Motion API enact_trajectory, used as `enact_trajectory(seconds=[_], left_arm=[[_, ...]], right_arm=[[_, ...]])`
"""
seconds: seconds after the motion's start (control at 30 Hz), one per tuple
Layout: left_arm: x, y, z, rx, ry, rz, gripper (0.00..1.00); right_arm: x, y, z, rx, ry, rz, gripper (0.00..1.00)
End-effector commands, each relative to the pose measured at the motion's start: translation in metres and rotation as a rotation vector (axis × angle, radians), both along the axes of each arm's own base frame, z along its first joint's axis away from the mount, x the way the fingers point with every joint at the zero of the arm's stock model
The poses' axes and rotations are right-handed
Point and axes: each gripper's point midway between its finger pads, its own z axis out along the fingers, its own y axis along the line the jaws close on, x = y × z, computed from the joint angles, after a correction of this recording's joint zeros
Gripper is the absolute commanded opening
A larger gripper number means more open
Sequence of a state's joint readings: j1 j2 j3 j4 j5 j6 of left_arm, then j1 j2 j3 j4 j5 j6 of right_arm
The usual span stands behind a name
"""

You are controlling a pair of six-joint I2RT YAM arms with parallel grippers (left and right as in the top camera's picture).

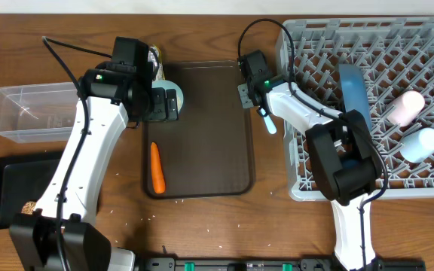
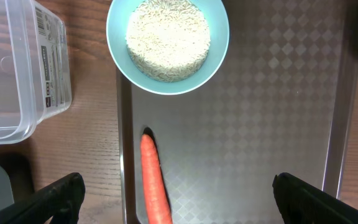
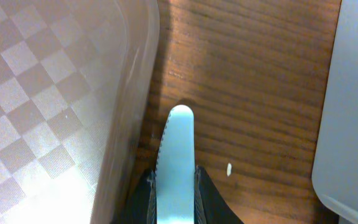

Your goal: Sort waste into correct bins and load items into the dishwasher rack

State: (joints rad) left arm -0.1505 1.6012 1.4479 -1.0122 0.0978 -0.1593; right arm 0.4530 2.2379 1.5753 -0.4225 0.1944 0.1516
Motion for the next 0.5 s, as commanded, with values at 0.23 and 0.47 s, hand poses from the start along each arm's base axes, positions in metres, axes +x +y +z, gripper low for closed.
enact_trajectory(seconds=[0.23, 0.47], left_arm=[[0.001, 0.004, -0.003, 0.015, 0.005, 0.001, 0.98], [0.001, 0.004, -0.003, 0.015, 0.005, 0.001, 0.98]], right_arm=[[-0.011, -0.011, 0.033, 0.011, 0.013, -0.005, 0.04], [-0.015, -0.013, 0.047, 0.019, 0.012, -0.016, 0.11]])
